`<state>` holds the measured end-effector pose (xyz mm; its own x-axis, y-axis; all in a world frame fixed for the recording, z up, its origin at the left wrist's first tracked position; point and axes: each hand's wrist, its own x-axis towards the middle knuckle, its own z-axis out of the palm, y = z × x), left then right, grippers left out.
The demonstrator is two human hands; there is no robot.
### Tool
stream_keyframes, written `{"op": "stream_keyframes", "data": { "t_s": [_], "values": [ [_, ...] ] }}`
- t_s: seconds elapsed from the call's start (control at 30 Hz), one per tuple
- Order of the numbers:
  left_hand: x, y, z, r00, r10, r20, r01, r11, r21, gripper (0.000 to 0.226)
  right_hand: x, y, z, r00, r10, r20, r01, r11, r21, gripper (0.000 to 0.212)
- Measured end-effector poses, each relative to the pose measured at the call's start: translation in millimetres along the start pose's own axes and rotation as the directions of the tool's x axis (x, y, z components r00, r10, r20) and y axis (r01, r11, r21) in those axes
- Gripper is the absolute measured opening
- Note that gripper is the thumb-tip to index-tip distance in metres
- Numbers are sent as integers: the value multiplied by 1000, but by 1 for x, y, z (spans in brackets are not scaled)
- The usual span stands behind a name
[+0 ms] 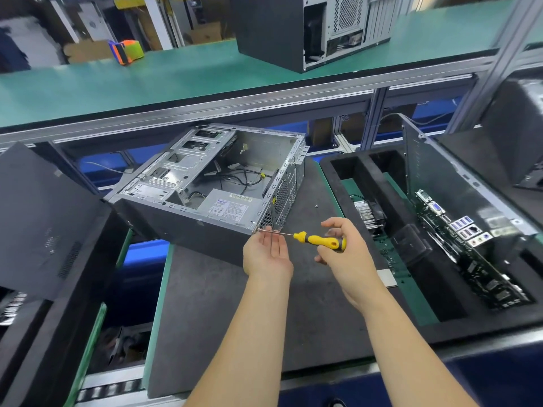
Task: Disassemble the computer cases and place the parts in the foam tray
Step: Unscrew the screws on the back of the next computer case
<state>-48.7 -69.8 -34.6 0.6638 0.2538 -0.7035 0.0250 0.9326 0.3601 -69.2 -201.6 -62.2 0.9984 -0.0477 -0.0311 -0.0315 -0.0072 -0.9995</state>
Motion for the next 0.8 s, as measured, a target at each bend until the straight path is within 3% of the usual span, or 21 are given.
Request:
{"op": "stream_keyframes", "data": {
  "t_s": [0.1,0.2,0.33,0.5,0.57,0.67,0.8],
  "values": [
    [0,0,0,1000,-1,3,1,1000,-6,13,1,-1,3,995,99,-19,-99,995,11,9],
    [0,-1,2,1000,13,-15,-13,1000,22,10,4,1,4,991,118,-66,-124,988,-88,27],
    [1,-1,4,999,18,-43,-16,998,54,15,5,1,1,996,-24,-86,9,986,-169,13],
    [4,-1,5,999,13,-49,-11,999,39,10,2,2,-4,999,-32,-10,30,994,-106,39],
    [6,-2,5,999,15,-49,-13,999,37,10,2,3,-6,999,-31,21,33,994,-106,41],
    [8,-3,6,999,14,-50,-13,1000,25,6,4,1,-3,999,44,0,-44,997,-62,8],
    [9,-2,6,998,10,-61,-9,1000,4,7,9,3,1,986,138,-97,-152,976,-158,27]
  ]
}}
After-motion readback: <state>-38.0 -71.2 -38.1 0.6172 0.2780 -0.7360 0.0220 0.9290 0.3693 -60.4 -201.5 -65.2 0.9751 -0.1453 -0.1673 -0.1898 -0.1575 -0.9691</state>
